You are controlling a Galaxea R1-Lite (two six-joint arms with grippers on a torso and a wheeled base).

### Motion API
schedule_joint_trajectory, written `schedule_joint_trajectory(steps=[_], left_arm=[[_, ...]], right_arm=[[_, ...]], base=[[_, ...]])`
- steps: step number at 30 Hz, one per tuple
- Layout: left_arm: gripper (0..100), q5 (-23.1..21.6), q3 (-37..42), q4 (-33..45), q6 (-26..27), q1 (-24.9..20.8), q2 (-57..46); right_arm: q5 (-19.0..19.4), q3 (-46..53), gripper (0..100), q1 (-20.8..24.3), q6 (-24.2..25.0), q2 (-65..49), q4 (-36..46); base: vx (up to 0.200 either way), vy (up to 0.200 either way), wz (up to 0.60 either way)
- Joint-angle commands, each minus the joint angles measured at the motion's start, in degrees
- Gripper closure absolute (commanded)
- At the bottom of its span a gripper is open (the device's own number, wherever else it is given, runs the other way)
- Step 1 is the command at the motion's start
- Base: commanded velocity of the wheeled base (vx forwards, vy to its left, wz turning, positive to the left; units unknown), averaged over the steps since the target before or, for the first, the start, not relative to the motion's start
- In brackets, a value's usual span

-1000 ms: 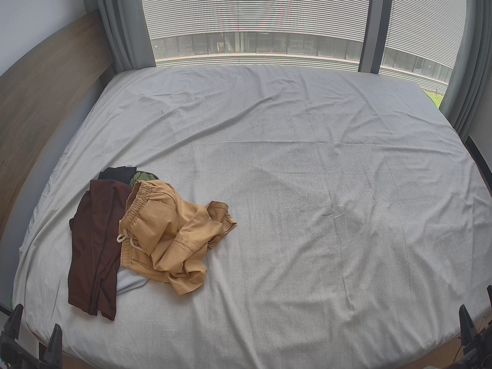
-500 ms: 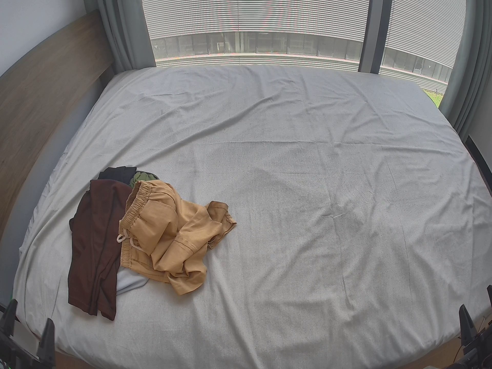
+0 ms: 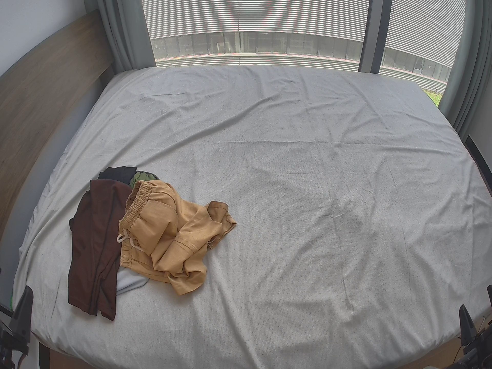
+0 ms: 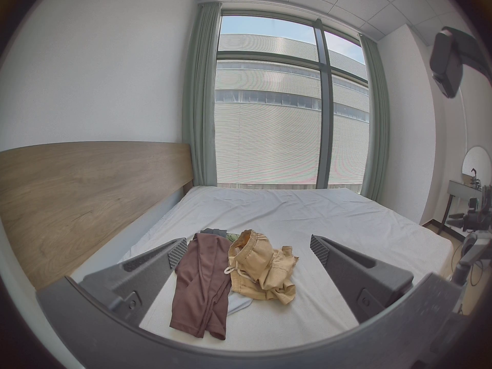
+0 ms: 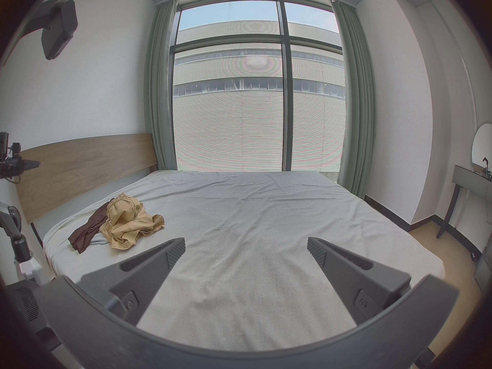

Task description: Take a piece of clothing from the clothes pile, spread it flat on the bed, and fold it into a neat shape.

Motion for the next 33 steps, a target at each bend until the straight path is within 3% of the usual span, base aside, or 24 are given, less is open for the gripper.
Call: schedule_joint_trajectory(steps=[1, 10, 25, 33], left_arm=[[0, 0.0, -6.1, -2.6, -0.7, -2.5, 12.2], [0, -0.1, -14.1, -8.6, -0.7, -3.2, 27.8], [0, -0.2, -18.2, -15.8, -1.2, -6.0, 39.2], [0, -0.6, -25.0, -17.1, -1.8, -6.9, 47.5]], right_arm=[[0.0, 1.0, 0, 0.0, 0.0, -0.9, 0.0], [0.0, 1.0, 0, 0.0, 0.1, -0.9, 0.0], [0.1, 1.0, 0, 0.0, 0.1, -0.9, 0.0], [0.1, 1.0, 0, 0.0, 0.1, -0.9, 0.0]], base=[[0.000, 0.000, 0.00], [0.000, 0.000, 0.00], [0.000, 0.000, 0.00], [0.000, 0.000, 0.00]])
